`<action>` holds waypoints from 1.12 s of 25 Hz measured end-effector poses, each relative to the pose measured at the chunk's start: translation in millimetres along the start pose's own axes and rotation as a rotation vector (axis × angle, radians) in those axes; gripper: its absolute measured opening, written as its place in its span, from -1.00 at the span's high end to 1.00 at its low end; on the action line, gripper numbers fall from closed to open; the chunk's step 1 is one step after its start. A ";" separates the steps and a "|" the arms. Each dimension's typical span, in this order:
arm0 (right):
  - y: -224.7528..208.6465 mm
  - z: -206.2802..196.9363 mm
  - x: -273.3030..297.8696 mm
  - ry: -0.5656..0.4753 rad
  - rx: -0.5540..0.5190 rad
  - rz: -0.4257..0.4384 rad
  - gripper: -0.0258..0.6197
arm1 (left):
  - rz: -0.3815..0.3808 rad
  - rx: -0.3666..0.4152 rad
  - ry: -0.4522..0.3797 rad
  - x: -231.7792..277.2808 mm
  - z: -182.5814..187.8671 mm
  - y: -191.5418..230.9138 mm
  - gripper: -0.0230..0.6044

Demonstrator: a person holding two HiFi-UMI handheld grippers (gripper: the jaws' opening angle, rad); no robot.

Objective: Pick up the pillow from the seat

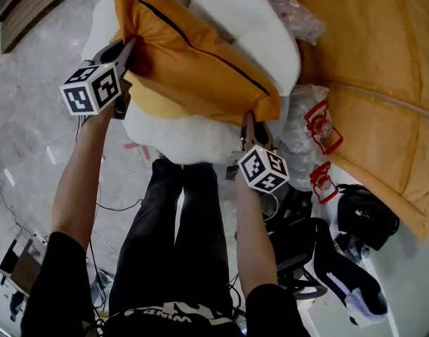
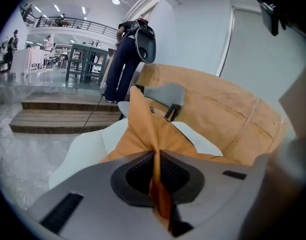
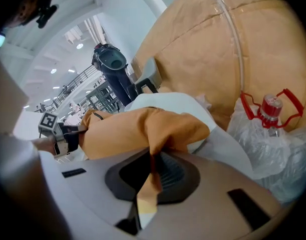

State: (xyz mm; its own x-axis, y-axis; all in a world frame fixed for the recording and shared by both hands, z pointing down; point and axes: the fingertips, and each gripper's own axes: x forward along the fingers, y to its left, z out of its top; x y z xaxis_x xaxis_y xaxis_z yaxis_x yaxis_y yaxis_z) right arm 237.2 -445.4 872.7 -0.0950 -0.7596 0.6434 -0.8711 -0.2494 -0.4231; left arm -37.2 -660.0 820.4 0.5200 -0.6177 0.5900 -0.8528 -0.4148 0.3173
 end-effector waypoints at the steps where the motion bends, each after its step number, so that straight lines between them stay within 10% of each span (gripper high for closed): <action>1: 2.3 3.2 -6.5 -0.004 -0.008 0.001 0.80 | -0.002 -0.006 0.003 -7.5 -0.9 -1.6 0.86; 13: 70.2 114.3 -130.8 -0.096 -0.104 0.053 0.80 | -0.001 -0.037 -0.055 -160.9 65.1 -54.3 0.86; 28: 173.7 247.1 -343.5 -0.391 -0.277 0.201 0.80 | -0.020 0.058 -0.388 -385.6 208.3 -163.8 0.86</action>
State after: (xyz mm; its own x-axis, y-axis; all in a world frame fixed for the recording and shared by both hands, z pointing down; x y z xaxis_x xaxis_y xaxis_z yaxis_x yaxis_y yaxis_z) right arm 237.7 -376.2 420.5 -0.1328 -0.9571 0.2575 -0.9541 0.0531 -0.2948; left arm -87.9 -493.1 386.2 0.5259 -0.8113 0.2556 -0.8438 -0.4598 0.2767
